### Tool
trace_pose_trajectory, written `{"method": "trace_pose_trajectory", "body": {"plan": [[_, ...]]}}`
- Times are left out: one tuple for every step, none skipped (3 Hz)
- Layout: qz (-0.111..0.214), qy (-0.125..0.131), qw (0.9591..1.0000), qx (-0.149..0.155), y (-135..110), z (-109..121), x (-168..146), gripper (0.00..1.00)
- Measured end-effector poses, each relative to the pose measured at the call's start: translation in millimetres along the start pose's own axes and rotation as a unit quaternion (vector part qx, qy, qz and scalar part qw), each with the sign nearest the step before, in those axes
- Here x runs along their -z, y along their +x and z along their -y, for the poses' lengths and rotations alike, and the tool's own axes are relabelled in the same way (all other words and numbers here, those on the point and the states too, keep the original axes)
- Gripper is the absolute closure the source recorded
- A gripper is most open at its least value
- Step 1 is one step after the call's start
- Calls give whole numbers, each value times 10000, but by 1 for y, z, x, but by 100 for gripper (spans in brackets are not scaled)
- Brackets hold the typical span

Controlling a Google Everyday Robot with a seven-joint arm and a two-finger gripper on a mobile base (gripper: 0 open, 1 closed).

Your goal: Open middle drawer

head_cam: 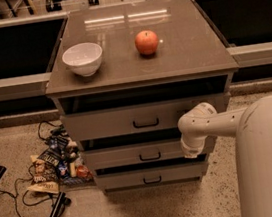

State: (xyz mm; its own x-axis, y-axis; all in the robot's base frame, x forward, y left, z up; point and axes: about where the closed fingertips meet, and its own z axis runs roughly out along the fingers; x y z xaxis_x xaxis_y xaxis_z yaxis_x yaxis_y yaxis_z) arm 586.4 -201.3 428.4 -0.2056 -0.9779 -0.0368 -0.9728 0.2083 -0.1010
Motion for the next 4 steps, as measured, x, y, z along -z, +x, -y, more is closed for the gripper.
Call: {"method": "trace_pose_trajectory", "body": {"plan": [[0, -1, 10000, 0, 0, 0, 0, 0], [0, -1, 10000, 0, 0, 0, 0, 0], [8, 226, 9997, 21, 1, -1, 12, 0], [8, 242, 9997, 26, 1, -1, 12, 0]]}}
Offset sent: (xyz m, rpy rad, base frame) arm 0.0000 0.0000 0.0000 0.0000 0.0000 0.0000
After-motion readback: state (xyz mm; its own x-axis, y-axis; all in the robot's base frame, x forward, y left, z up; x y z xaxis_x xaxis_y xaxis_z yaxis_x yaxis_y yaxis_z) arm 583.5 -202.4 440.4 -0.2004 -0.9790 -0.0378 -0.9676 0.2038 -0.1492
